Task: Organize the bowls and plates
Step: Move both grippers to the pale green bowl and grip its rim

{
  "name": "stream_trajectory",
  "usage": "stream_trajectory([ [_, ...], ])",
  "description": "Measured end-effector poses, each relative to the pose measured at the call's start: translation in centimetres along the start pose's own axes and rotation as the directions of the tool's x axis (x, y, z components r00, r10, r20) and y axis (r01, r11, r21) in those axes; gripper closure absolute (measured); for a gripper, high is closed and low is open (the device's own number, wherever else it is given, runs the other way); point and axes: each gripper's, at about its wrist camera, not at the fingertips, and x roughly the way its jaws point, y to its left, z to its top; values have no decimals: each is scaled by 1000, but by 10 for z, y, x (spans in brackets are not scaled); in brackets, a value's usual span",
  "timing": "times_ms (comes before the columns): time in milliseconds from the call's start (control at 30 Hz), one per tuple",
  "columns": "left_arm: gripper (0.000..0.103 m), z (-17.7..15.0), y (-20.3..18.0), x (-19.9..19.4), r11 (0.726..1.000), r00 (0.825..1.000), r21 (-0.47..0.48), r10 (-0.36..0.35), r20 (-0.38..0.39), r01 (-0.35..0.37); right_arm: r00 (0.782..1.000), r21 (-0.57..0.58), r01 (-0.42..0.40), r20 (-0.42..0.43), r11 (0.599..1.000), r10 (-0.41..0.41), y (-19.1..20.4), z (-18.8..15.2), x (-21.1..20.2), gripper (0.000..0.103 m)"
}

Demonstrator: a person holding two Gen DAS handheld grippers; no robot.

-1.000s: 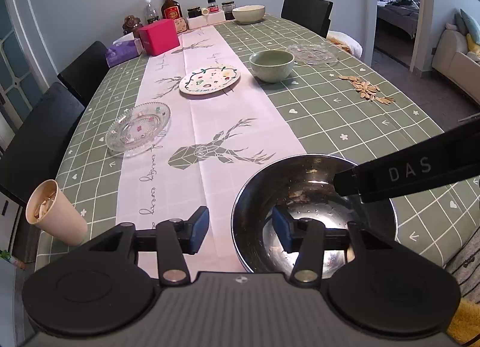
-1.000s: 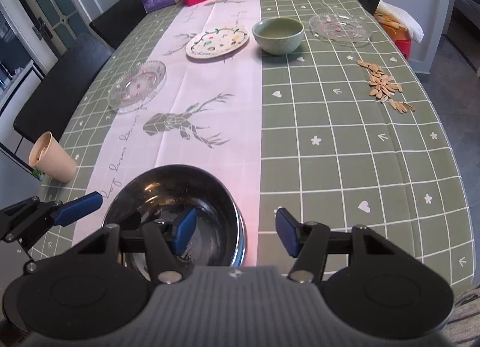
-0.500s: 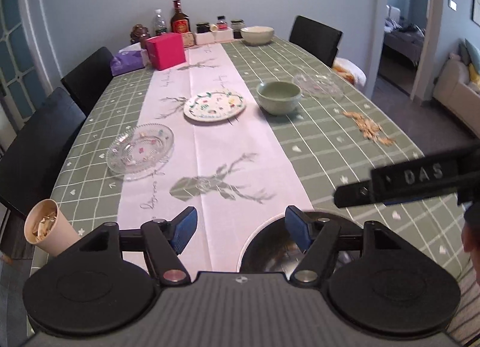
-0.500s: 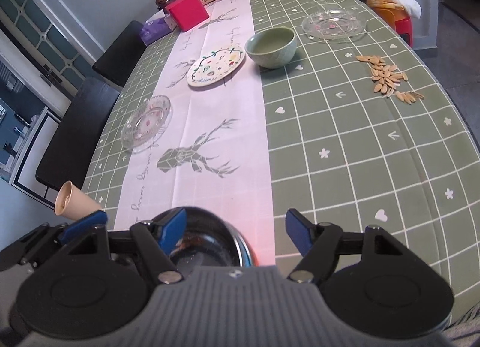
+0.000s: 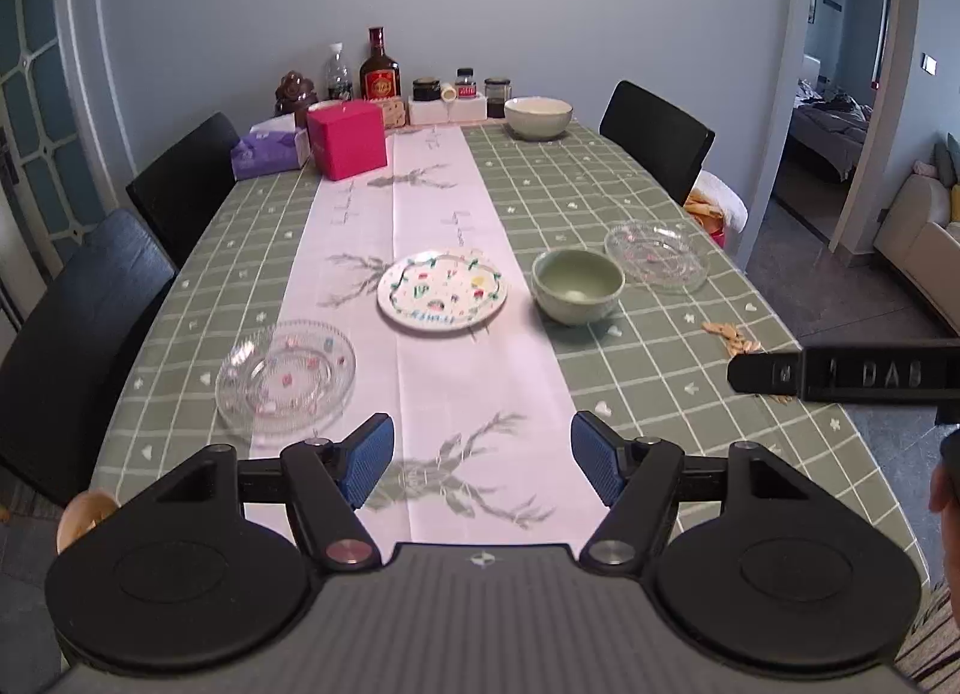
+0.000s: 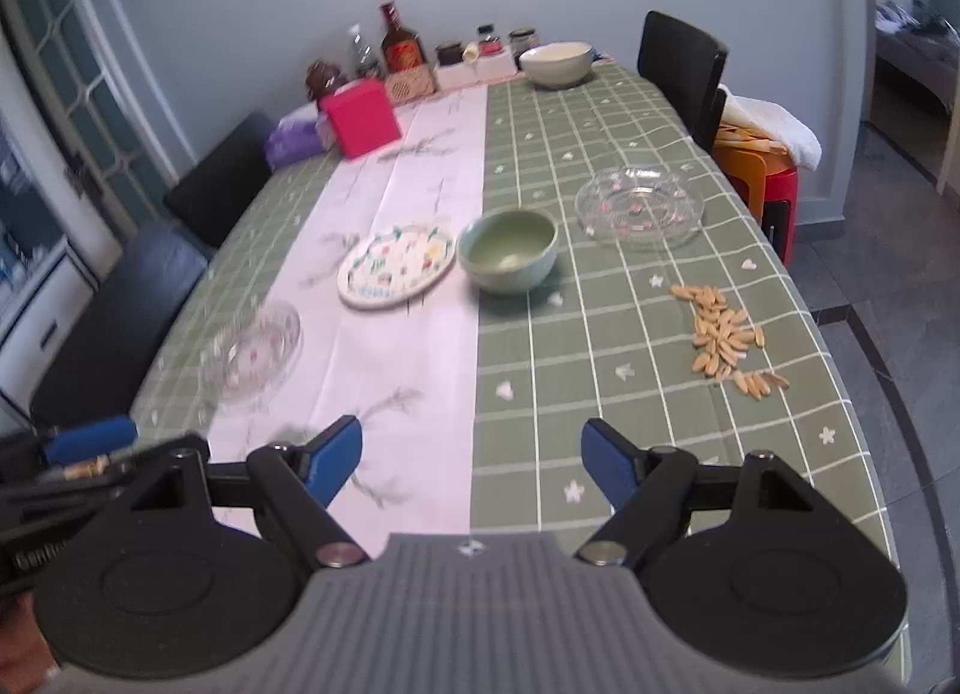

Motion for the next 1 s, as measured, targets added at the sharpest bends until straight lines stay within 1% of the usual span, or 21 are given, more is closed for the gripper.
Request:
stream_trajectory([
  [67, 23, 11, -2, 0, 1000, 999, 15, 24, 25, -24, 1000, 21, 7, 23, 1000, -8, -3, 15, 2, 24],
  [167, 22, 27, -5, 4, 998, 997, 32, 56, 58, -58, 1000, 24, 19, 25, 1000, -19, -7, 40, 11, 24],
  [333, 22, 56, -12, 28, 996, 996, 42, 74, 59, -76, 996, 34, 65, 54, 997, -67, -13, 80, 27, 24],
  [400, 22, 66, -14, 41, 996, 995, 31, 82, 60, -84, 998, 52, 37, 44, 998, -39, -18, 94, 36, 24],
  [433, 22, 71, -16, 46, 996, 994, 26, 84, 63, -86, 999, 74, 12, 34, 997, -14, -21, 102, 43, 24],
  [600, 22, 87, -24, 81, 991, 987, 3, 132, 91, -132, 998, 185, -61, 37, 981, 55, -36, 130, 72, 24],
  [667, 22, 91, -27, 99, 992, 988, 2, 128, 82, -129, 997, 225, -76, 28, 971, 71, -42, 137, 87, 24],
  [733, 22, 92, -27, 119, 994, 992, -38, 106, 63, -104, 996, 245, -83, 39, 966, 75, -48, 140, 101, 24],
  [800, 22, 92, -26, 136, 997, 998, -73, 44, 51, -41, 998, 233, -61, 39, 971, 53, -51, 142, 115, 25],
  [867, 25, 92, -24, 156, 994, 1000, -107, -13, 28, 16, 998, 229, -48, 43, 972, 39, -55, 144, 129, 27],
  [900, 25, 91, -24, 164, 993, 1000, -117, -16, 25, 19, 998, 233, -58, 48, 971, 48, -58, 145, 135, 27],
  [933, 25, 89, -26, 171, 993, 1000, -120, 3, 28, 1, 996, 243, -76, 54, 967, 65, -62, 145, 141, 27],
  [1000, 25, 86, -30, 183, 994, 998, -110, 31, 57, -24, 994, 252, -96, 69, 963, 81, -67, 144, 151, 28],
])
